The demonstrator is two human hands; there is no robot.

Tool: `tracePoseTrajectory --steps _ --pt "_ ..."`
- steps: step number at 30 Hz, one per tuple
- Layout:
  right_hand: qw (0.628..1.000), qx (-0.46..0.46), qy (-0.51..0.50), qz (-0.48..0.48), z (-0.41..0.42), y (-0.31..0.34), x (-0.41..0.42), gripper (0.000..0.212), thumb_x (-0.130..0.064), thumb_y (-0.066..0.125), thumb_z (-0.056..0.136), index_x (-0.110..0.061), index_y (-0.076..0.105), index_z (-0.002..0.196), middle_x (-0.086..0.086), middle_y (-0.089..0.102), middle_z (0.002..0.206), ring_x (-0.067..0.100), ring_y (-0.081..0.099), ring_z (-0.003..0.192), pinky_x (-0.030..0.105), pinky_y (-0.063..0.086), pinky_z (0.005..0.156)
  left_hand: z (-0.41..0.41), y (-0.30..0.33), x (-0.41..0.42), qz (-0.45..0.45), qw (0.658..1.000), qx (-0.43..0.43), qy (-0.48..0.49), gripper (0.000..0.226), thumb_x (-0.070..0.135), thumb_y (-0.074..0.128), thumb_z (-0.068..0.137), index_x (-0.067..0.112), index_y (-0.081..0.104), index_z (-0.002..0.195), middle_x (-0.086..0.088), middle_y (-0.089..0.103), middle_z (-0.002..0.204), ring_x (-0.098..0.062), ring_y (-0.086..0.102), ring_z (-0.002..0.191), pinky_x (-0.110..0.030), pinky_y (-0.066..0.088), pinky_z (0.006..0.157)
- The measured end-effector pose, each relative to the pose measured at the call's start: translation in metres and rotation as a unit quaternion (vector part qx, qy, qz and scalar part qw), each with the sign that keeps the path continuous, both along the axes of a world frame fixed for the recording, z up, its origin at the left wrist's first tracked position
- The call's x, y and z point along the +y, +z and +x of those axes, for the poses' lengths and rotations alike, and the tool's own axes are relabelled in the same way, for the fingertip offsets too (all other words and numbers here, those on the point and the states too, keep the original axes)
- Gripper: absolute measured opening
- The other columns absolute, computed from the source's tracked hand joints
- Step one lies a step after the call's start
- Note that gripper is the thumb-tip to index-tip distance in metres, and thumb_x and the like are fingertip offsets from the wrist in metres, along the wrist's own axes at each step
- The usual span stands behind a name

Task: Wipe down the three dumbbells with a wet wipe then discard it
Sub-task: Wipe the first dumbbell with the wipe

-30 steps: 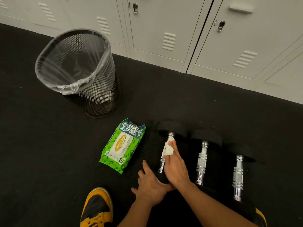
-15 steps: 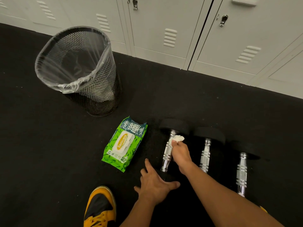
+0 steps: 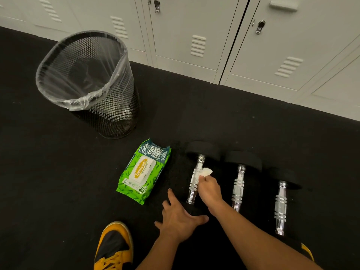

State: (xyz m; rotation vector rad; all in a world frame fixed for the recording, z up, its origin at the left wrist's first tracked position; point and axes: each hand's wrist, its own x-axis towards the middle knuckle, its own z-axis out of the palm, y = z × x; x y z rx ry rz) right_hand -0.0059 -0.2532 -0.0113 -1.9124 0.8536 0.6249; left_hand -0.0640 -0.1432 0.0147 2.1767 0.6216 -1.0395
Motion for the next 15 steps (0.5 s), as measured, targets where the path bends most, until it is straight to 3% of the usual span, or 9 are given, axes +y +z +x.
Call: tracePoseTrajectory --steps 6,12,15 --pt "0.991 0.071 -0.070 0.086 -0.013 -0.007 0.002 0.034 -0.027 0.043 0.096 -0.008 0.065 0.114 0.013 0.067 0.108 0.023 0.059 0.092 0.037 0.047 0.083 -0.002 0.000 0.000 -0.002 1.000 -0.006 0.002 0.151 0.070 0.080 0.043 0.025 -0.018 0.150 -0.007 0.017 0.154 -0.029 0.025 0.142 -0.067 0.018 0.110" --pt "0.985 0.112 -0.070 0.110 -0.015 -0.004 -0.002 0.034 -0.033 0.038 0.101 -0.012 0.064 0.100 0.008 0.068 0.093 0.019 0.060 0.084 0.031 0.044 0.078 -0.001 0.000 0.000 -0.003 1.000 -0.007 0.005 0.152 0.070 0.080 0.043 0.025 -0.018 0.150 -0.008 0.017 0.154 -0.029 0.026 0.141 -0.066 0.017 0.111" --pt "0.988 0.110 -0.048 0.102 -0.018 -0.002 -0.003 0.031 -0.032 0.039 0.102 -0.015 0.064 0.104 0.006 0.067 0.101 0.018 0.060 0.090 0.030 0.044 0.081 -0.001 -0.001 0.000 -0.002 1.000 -0.004 0.000 0.152 0.071 0.079 0.042 0.025 -0.018 0.150 -0.008 0.017 0.155 -0.029 0.025 0.142 -0.066 0.018 0.111"
